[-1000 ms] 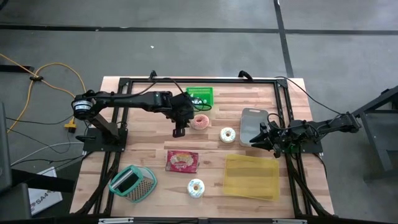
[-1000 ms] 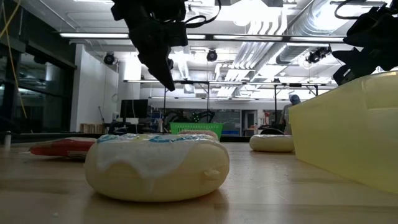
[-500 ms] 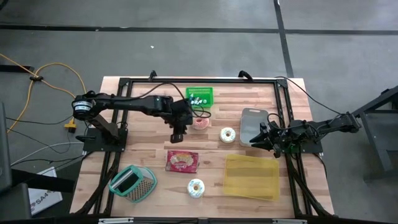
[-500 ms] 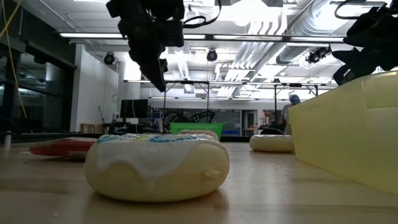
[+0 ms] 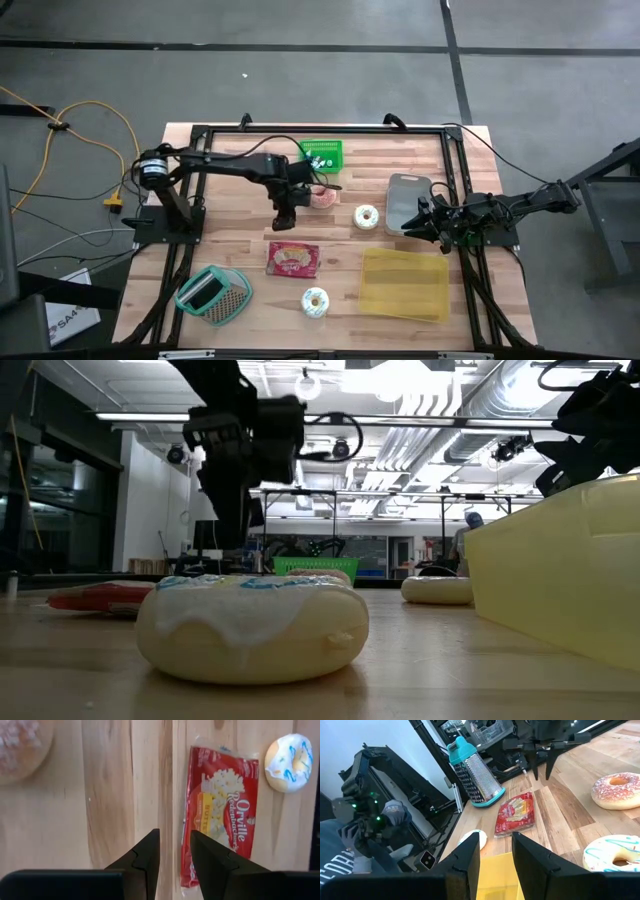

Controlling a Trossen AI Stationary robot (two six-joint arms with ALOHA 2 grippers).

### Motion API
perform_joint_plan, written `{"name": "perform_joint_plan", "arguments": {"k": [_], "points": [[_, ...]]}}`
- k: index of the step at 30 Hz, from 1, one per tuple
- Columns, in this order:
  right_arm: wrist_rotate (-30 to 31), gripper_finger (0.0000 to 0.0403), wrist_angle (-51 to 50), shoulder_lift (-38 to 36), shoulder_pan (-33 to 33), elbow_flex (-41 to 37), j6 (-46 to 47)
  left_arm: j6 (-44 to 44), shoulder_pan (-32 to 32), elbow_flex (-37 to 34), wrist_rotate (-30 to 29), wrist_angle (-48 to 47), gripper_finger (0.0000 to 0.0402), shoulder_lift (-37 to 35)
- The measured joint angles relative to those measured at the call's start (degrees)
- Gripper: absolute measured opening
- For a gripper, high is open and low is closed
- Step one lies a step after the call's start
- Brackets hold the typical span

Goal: Pick & Place Food Item
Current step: Put the red popcorn bag into the yellow bin

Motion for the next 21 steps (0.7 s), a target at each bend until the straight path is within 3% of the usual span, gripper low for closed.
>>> {"name": "perform_joint_plan", "arguments": {"k": [8,21], "points": [[-0.01,0.0100,-0.02,0.01,-0.02,0.02,0.00,0.93,0.18,-0.04,4.62,-1.20,0.0104,4.54],[-0.02,0.0100,-0.01,0.00,0.00,0.01,-0.01,0.41,-2.28,-0.35,6.01,-2.16,0.0104,7.61]]}}
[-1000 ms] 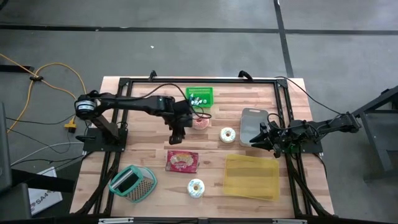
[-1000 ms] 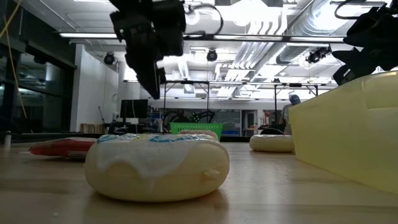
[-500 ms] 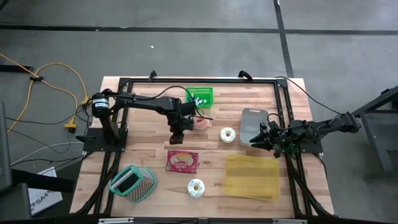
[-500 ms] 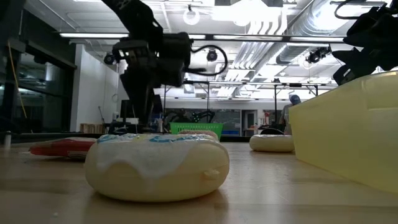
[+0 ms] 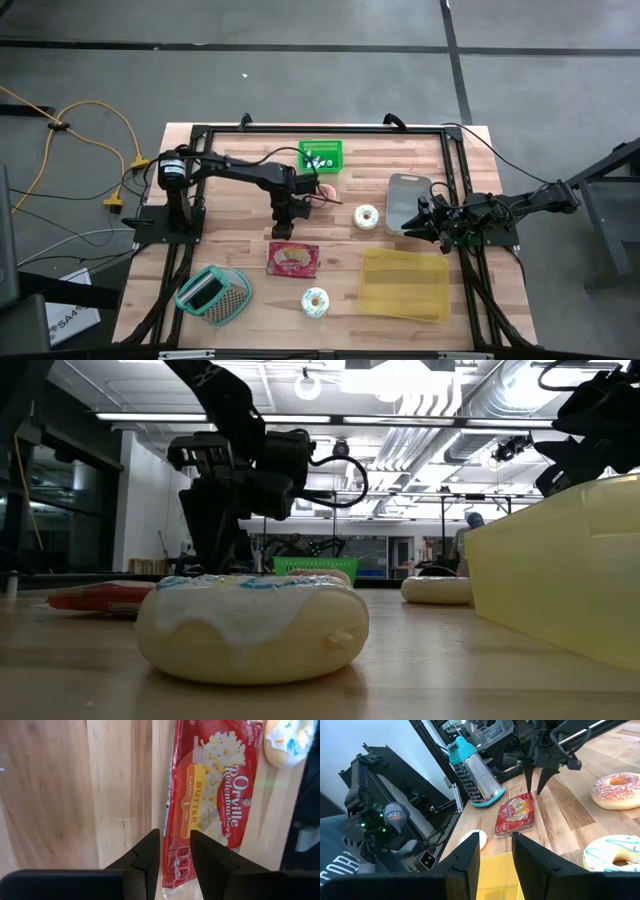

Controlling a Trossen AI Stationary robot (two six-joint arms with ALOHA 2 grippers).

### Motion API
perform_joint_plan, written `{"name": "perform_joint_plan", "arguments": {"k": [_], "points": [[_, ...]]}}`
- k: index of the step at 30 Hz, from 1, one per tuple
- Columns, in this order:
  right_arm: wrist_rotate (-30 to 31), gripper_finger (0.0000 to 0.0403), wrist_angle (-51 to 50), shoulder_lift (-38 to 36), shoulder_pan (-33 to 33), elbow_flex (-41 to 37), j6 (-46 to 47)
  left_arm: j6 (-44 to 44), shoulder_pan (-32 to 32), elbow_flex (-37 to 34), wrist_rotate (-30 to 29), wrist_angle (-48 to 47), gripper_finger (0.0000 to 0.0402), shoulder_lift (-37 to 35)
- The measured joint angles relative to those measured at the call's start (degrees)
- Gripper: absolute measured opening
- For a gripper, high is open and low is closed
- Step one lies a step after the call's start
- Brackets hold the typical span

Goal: Pick & Place Food Item
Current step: Put the red popcorn bag into the yellow bin

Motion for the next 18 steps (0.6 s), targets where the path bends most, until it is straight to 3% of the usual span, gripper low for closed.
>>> {"name": "perform_joint_plan", "arguments": {"k": [6,10,18], "points": [[0.00,0.0100,0.00,0.00,-0.01,-0.01,0.01,-1.90,-1.64,0.00,-1.90,-0.21,0.0109,0.00],[0.00,0.0100,-0.01,0.00,-0.01,-0.01,0.00,-1.93,-2.39,0.00,-5.34,0.10,0.0129,-0.02],[0.00,0.0100,-0.01,0.00,-0.02,-0.01,0.00,-1.95,-3.35,0.00,-6.10,1.09,0.0171,0.06]]}}
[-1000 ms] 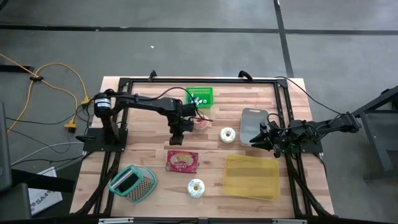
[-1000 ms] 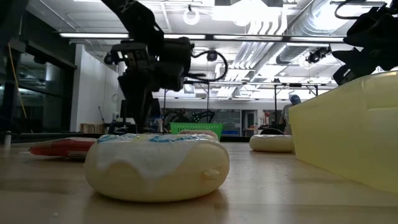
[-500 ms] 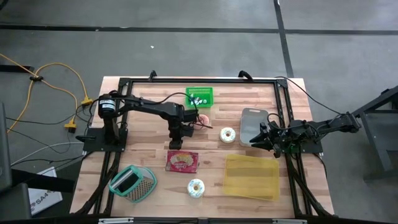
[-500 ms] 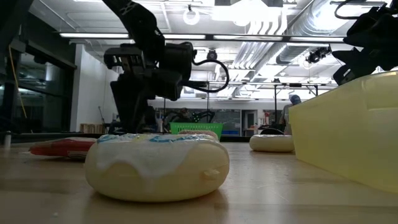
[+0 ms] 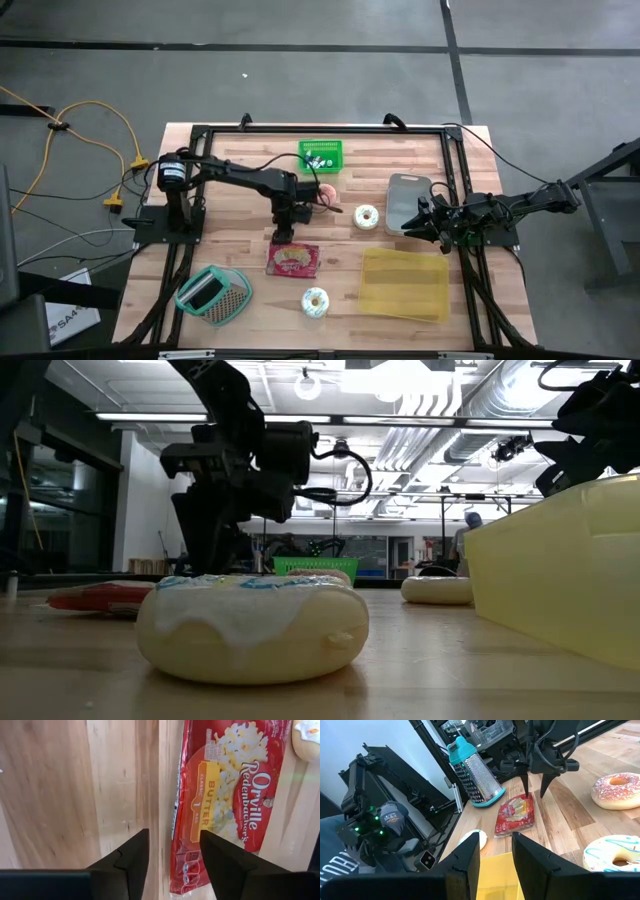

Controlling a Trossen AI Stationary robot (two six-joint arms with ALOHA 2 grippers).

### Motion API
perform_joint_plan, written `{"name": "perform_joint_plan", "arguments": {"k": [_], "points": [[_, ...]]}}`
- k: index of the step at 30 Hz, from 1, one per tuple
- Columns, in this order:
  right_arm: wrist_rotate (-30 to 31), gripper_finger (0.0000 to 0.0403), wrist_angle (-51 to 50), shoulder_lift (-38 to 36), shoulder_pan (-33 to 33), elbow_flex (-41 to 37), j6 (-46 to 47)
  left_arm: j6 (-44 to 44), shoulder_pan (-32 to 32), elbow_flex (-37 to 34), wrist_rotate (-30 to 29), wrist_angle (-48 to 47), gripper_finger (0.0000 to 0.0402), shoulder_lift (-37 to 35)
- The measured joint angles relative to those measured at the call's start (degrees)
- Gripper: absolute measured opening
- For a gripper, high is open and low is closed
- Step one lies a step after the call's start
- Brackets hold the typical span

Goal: Pick & Place Food Item
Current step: Put the red popcorn bag into the yellow bin

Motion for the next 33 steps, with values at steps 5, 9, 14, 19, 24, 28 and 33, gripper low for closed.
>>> {"name": "perform_joint_plan", "arguments": {"k": [5,9,14,19,24,28,33], "points": [[0.01,0.0100,0.00,0.00,0.00,0.01,0.01,-0.14,-0.64,0.00,0.97,0.49,0.0175,2.16],[0.00,0.0100,0.01,0.00,0.02,0.00,0.01,-0.20,-0.48,0.11,3.70,0.71,0.0175,3.67],[0.00,0.0100,0.02,0.02,0.02,0.00,0.01,-1.22,-0.15,0.11,4.78,1.22,0.0175,4.12],[0.01,0.0100,0.02,0.01,0.01,0.00,0.01,-2.54,-0.56,0.11,5.54,1.35,0.0175,4.16],[0.00,0.0100,0.02,0.00,0.00,0.01,0.00,-2.86,-1.41,0.11,5.33,1.54,0.0175,4.18],[0.00,0.0100,0.02,0.01,0.00,0.00,0.00,-4.02,-2.01,0.11,5.26,1.69,0.0175,4.20],[0.00,0.0100,0.02,0.00,0.00,0.02,-0.01,-4.54,-2.77,0.09,5.27,1.83,0.0175,4.23]]}}
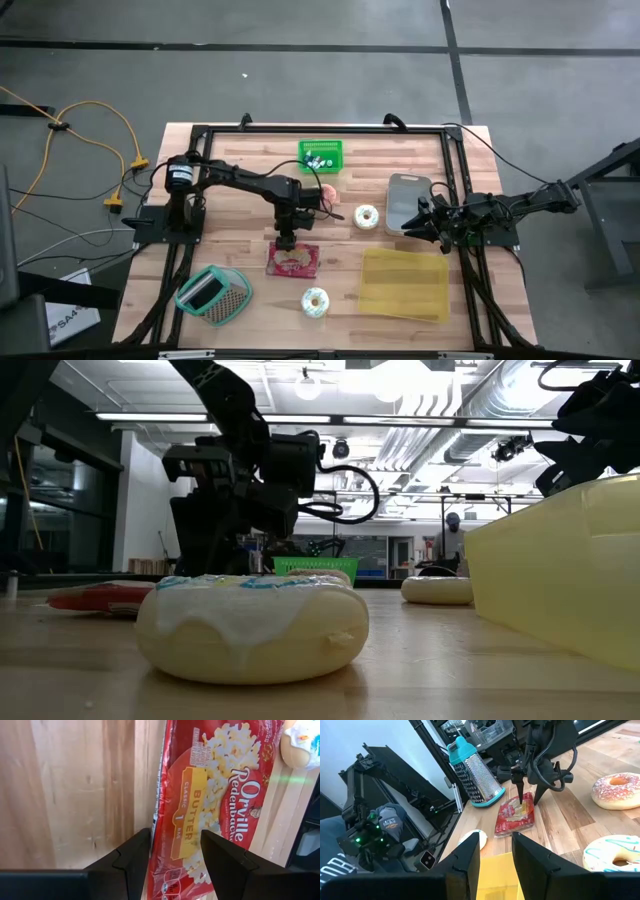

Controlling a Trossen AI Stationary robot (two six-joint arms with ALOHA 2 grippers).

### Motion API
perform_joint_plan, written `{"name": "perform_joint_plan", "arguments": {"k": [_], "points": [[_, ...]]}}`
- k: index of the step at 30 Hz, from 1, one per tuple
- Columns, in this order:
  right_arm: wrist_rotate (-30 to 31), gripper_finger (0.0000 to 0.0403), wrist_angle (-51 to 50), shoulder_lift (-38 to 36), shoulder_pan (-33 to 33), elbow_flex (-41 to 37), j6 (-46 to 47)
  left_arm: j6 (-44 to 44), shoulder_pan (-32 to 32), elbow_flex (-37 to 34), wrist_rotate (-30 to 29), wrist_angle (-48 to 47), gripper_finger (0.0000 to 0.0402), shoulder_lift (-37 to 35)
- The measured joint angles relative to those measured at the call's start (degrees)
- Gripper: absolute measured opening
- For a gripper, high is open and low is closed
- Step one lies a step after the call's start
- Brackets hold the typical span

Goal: Pick & Place Food Item
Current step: Put the red popcorn bag into the yellow bin

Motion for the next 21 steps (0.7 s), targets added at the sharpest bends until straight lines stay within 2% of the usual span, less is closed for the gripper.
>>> {"name": "perform_joint_plan", "arguments": {"k": [13,21], "points": [[0.00,0.0100,0.00,0.02,0.00,-0.02,0.02,-1.49,-1.31,-0.09,0.32,0.91,0.0171,0.09],[0.00,0.0100,0.00,0.01,0.01,-0.02,0.02,-1.63,-1.87,-0.13,0.10,1.46,0.0117,0.17]]}}
